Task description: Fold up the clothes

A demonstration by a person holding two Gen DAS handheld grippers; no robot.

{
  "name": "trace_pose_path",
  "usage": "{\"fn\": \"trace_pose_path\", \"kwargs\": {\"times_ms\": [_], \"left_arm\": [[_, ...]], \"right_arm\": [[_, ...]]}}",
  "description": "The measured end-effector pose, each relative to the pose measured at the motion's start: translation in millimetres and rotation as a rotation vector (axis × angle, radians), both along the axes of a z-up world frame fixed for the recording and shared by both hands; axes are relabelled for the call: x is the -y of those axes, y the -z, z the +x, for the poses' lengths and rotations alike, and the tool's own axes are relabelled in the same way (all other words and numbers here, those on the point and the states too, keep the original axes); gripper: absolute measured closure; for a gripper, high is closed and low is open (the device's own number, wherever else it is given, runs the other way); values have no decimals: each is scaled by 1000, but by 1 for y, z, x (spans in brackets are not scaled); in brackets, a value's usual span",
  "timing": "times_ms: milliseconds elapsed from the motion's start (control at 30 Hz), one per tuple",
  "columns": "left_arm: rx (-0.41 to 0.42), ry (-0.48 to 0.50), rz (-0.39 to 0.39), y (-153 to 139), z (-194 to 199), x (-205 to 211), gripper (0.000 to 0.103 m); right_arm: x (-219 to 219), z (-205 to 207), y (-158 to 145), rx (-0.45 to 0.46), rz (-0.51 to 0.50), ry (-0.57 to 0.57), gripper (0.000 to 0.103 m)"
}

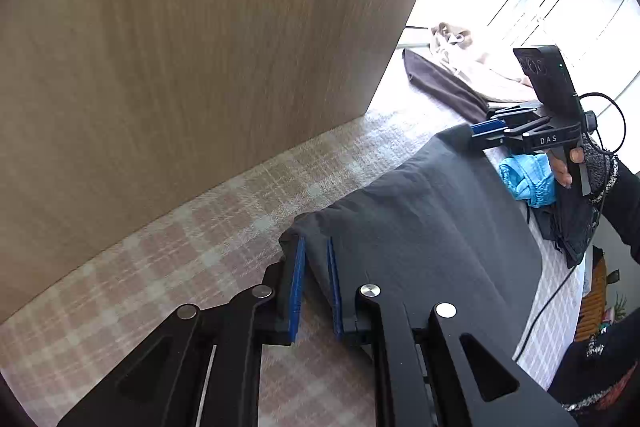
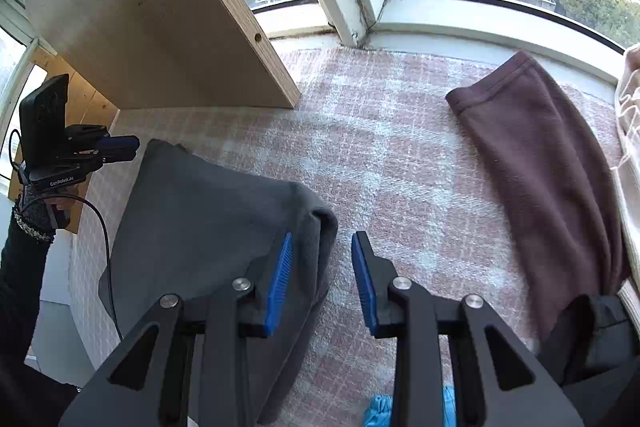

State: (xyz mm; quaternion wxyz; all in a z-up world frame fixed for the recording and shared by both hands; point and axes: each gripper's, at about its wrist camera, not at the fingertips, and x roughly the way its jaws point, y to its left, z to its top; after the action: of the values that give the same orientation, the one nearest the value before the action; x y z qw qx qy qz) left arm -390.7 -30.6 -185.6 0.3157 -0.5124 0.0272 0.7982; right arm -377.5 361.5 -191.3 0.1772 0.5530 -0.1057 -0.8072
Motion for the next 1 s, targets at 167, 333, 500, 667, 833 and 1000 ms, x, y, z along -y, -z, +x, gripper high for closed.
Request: {"fn": "trace_pose_path", "kwargs": {"times_ms": [167,333,500,667,833,1000], "left_arm": [[-24,88,60,-39,77,28,76],[59,205,24,-2,152,8,68],[78,204,-65,42,176,-17,68],[66,192,-51,51,173,-25,68],[61,212,-17,54,167,-37,72],[68,186,56,43,160,-28,84]], "right_arm": [[-8,69,-35,-60,-145,-61,68],[14,156,-22,-114,-76,-120,54],[59,194,19,-97,77,-263,54],[79,198,33,-147,131,-379,54],[76,182,29,-183,107,-425,54],[84,178,8,-220,87,-561,54]]}}
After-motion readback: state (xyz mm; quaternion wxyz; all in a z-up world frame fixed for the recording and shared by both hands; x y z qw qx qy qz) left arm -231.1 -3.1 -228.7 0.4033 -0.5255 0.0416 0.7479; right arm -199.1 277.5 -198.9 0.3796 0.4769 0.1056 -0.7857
